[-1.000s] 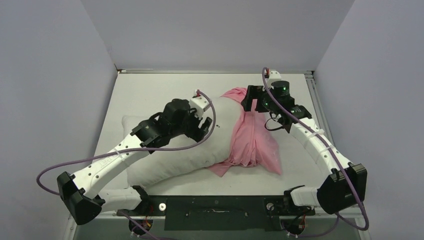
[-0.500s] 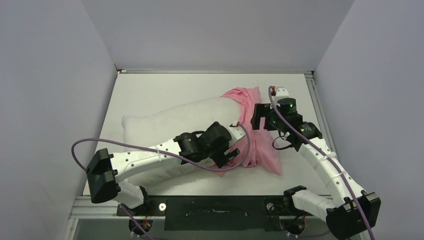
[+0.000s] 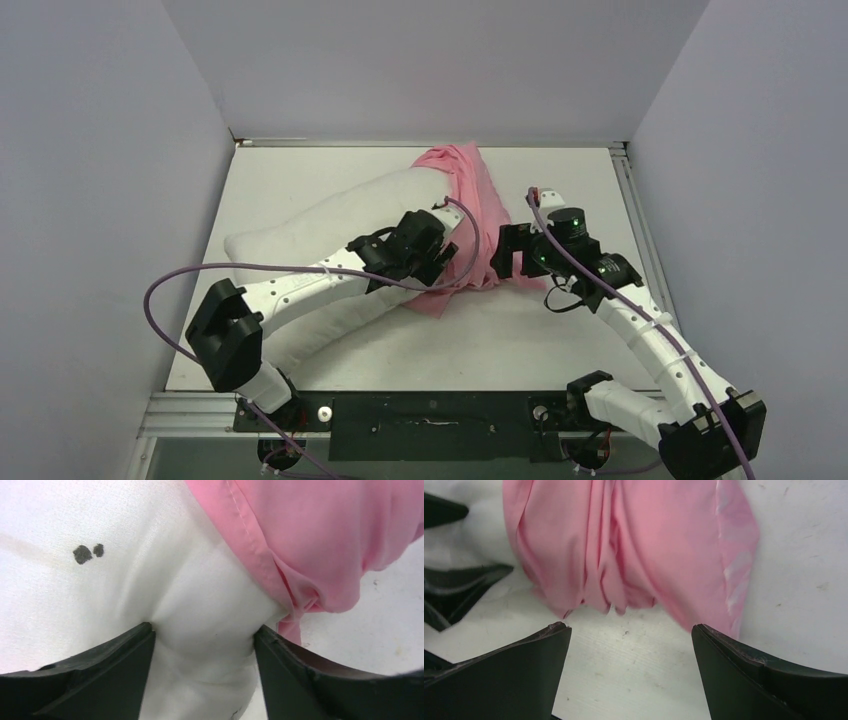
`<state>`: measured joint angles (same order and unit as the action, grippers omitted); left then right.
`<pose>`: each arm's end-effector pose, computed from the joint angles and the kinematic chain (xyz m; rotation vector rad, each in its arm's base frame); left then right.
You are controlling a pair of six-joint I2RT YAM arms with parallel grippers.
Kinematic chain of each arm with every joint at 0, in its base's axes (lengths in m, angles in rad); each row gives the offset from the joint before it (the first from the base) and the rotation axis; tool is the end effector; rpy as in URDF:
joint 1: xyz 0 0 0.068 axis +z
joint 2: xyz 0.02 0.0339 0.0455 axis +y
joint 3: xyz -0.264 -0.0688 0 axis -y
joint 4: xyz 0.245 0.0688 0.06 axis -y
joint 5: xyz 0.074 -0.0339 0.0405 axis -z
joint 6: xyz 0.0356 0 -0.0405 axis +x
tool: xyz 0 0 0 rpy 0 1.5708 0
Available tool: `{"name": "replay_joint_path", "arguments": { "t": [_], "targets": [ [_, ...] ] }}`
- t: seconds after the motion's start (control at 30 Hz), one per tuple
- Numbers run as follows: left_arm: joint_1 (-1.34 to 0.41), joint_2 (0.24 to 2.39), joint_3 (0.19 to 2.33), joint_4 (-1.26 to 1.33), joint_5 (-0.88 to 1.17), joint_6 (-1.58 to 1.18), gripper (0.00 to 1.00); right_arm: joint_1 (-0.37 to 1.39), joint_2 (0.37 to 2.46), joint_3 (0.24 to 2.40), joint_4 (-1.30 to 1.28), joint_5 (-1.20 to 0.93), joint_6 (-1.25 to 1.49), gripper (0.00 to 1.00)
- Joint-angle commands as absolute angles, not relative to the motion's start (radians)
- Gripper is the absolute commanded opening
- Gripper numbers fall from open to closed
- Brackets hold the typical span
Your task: Remove the pillowcase from the pillow
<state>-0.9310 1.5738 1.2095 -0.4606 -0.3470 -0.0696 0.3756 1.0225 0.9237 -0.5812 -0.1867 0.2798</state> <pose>0.2151 -0.2688 0.2673 0.8273 2.1831 -0.0790 0.1993 0.0857 0.3058 -0.2124 2.2879 0.5562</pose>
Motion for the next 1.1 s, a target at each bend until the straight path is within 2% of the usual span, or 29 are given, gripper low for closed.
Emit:
{"name": "replay_joint_path", "arguments": {
  "t": [0.0,0.13,0.23,0.67,0.83,1.07],
  "targets": [
    [-0.893,1.578,1.253,-0.408,-0.301,-0.084,0.58,0.43,0.991,0.886,-0.547,-0.232,0.311,0.97],
    [-0.885,1.566,1.247,-0.399,-0.282,-0.084,0.17,0.456,0.999,0.836,-0.49,-0.219,0.338,0.97],
    [-0.885,1.552,1.236,-0.4,-0.286,-0.084,0.0,0.464,1.02,0.807,-0.428,-0.205,0.35,0.97],
    [-0.866,1.431,1.188,-0.42,-0.239,-0.101,0.0,0.503,1.22,0.76,-0.121,-0.19,0.355,0.99],
    [-0.858,1.401,1.175,-0.433,-0.235,-0.108,0.0,0.505,1.288,0.749,-0.068,-0.133,0.356,0.75],
    [-0.849,1.339,1.133,-0.469,-0.248,-0.117,0.0,0.5,1.31,0.783,-0.101,-0.058,0.333,0.18]
  ]
}}
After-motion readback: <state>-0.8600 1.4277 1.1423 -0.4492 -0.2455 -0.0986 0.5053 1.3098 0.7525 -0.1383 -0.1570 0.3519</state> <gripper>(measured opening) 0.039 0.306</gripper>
